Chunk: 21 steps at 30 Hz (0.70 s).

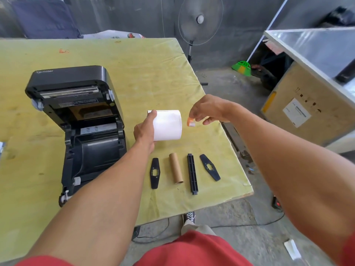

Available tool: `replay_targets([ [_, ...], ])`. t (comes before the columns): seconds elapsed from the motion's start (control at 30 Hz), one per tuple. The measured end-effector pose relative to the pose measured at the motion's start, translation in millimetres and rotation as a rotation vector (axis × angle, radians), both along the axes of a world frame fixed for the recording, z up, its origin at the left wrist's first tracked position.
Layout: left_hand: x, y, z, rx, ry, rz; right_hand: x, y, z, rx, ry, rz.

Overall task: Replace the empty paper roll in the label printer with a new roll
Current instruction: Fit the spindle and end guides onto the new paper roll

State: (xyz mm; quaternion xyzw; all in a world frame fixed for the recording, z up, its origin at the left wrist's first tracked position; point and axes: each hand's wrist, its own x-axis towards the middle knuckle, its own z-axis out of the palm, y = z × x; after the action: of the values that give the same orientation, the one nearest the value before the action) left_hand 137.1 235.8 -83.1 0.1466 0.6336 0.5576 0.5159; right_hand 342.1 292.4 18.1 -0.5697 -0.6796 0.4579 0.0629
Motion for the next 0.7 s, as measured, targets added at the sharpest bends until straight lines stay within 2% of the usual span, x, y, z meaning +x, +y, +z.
replay_targets([
  [0.07, 1.4, 5.0, -3.7, -0.003, -0.006, 0.007, 4.2, 9.6, -7.4, 0.013, 0.075, -0.087],
  [0.17, 2.6, 13.1, -10.1, -0.004, -0.031, 0.020, 4.7, 24.3, -23.3, 0.050, 0.081, -0.129],
  [0.47, -7.5, 49.7, -23.8, -0.037, -0.057, 0.053, -6.2, 66.4, -84.8, 0.074, -0.124, -0.001],
  [0.7, -9.4, 72.5, -33.8, -0.066, -0.074, 0.080, -15.8, 88.1, -121.1, 0.156, -0.148, 0.090],
])
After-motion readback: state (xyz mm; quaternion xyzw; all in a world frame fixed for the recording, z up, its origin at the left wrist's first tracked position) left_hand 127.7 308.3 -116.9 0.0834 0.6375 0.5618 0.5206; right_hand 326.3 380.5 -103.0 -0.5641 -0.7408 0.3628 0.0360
